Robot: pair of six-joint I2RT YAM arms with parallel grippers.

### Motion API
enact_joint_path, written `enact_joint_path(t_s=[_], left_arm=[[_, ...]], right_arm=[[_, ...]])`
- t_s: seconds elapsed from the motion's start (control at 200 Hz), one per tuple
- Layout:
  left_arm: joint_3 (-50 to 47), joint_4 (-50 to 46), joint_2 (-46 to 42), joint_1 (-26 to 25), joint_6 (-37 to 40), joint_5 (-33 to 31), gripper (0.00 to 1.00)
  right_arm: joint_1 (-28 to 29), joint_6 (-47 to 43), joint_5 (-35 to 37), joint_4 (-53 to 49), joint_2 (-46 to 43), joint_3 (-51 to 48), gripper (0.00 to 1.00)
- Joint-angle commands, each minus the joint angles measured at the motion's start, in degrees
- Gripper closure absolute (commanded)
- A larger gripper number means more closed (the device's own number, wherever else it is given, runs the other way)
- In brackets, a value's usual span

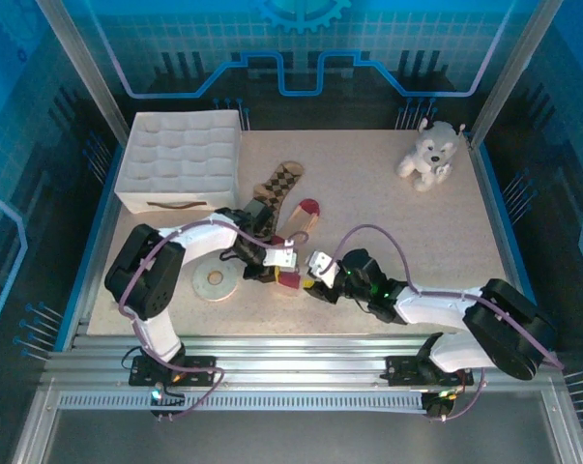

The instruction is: Roll the socks

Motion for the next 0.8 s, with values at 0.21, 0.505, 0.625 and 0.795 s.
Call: enact_joint_path(t_s=[0.21, 0.505, 0.625, 0.795], left_arm=[[12.12, -17.28, 8.06, 2.64, 2.98, 7.3, 1.0], [13.52, -18.12, 9.06, 2.95, 2.72, 7.46, 1.0], [13.47, -18.02, 9.08, 2.96, 2.64, 7.47, 1.0], [13.62, -18.05, 9.12, 3.02, 2.45, 7.5, 1.0]], right_arm=[[3.32, -13.6, 0.54, 10.89, 8.87, 2.2, 0.56], [4.53, -14.96, 2.58, 15.76, 17.29, 5.29, 0.56], [4.38, -15.42, 3.6, 18.0, 19.88, 5.21, 0.55], [3.88, -14.25, 3.51, 19.31, 22.89, 6.02, 0.55]])
